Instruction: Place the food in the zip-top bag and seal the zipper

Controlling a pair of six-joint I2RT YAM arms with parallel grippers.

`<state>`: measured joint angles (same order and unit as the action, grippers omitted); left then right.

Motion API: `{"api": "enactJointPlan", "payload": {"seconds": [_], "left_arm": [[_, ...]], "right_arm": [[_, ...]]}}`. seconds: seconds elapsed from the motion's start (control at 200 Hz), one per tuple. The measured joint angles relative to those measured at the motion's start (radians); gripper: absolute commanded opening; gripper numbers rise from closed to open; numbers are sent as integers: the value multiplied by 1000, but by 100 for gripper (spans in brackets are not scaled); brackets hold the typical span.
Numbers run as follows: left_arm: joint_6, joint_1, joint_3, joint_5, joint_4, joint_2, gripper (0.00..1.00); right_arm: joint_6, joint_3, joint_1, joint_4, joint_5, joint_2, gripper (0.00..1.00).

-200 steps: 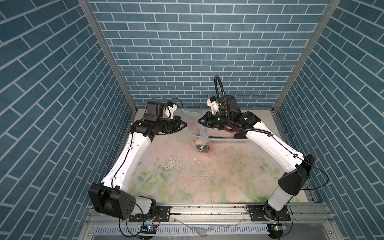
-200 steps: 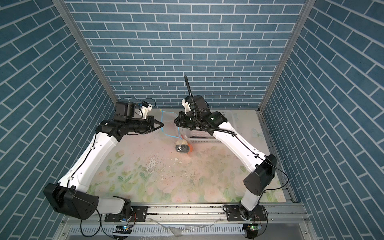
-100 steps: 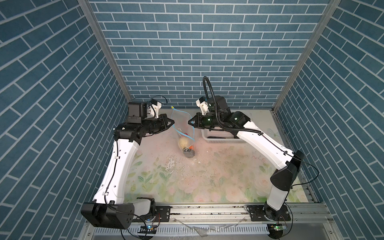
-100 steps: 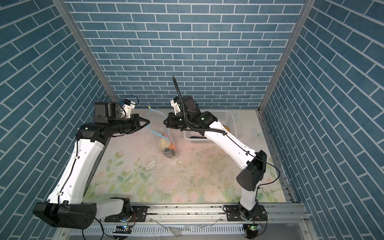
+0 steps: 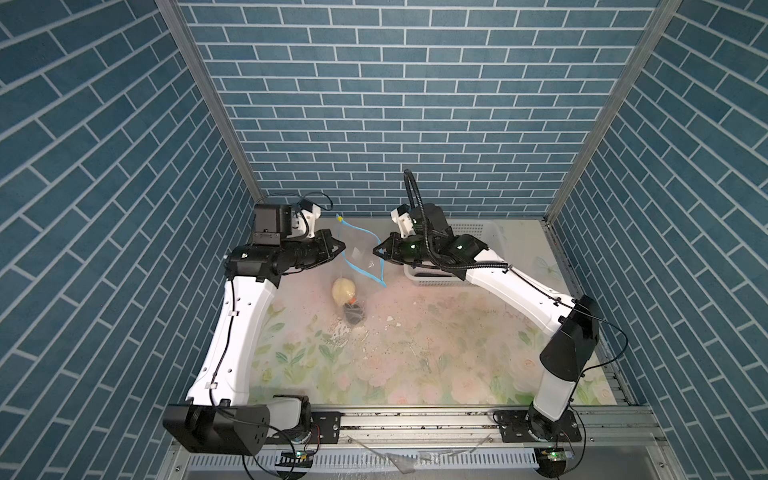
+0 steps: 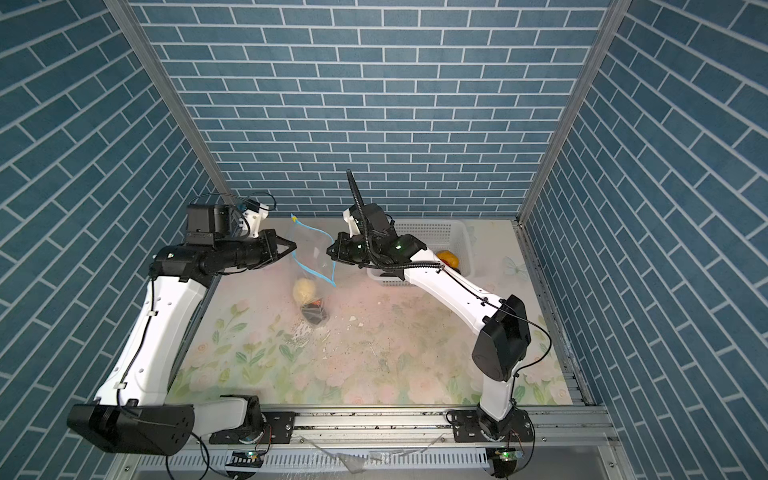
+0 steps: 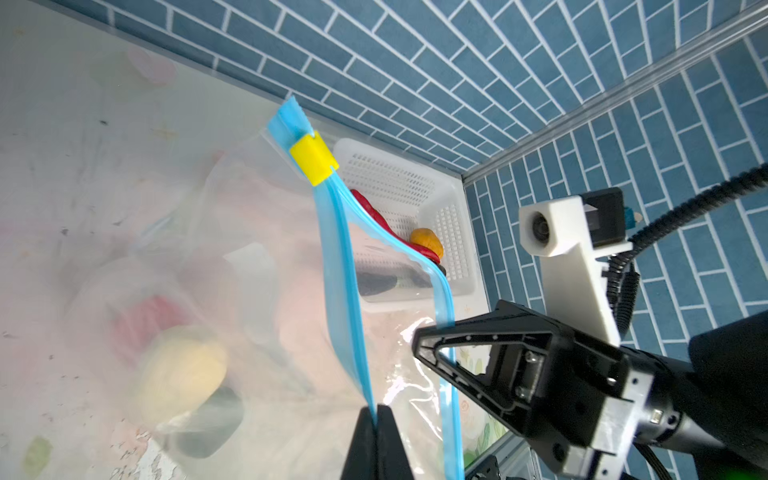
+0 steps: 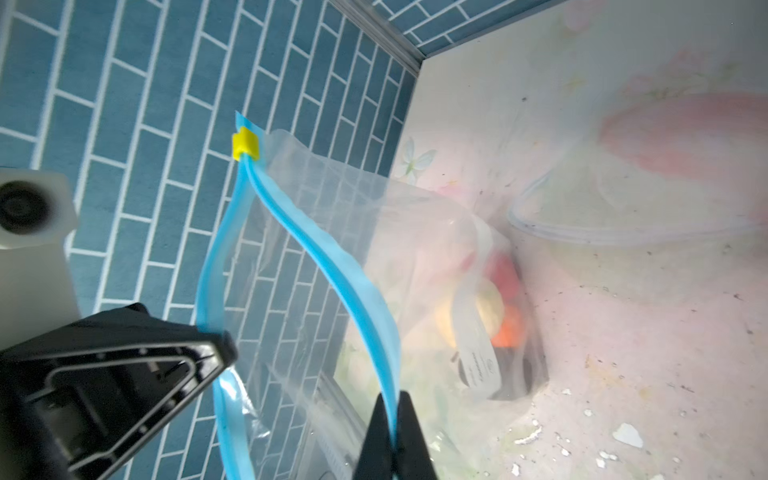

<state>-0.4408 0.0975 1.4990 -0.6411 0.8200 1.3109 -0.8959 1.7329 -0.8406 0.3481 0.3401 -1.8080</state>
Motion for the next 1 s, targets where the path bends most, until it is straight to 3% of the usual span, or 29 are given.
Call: {"api": "enactJointPlan", "payload": {"seconds": [0.08, 0.385, 0.545, 0.69, 0.89, 1.0], "left_arm": [[-2, 52, 0, 7, -19, 49, 1], [-52, 193, 25, 12, -97, 238, 0], [-71, 232, 71, 10, -109, 333, 0], [-68, 249, 120, 7, -106, 394, 0], [-63, 248, 162, 4, -98, 439, 0], [-63, 248, 162, -10, -99, 439, 0]], "right_arm": [[-21, -63, 21, -32, 2, 11, 0], [-50, -234, 100, -111, -5, 104, 16], [-44, -317, 152, -127, -14, 163, 32], [40, -333, 195, -102, -14, 200, 48], [212, -335, 240, -18, -35, 270, 53], [352, -349, 274, 36, -114, 299, 54]]}}
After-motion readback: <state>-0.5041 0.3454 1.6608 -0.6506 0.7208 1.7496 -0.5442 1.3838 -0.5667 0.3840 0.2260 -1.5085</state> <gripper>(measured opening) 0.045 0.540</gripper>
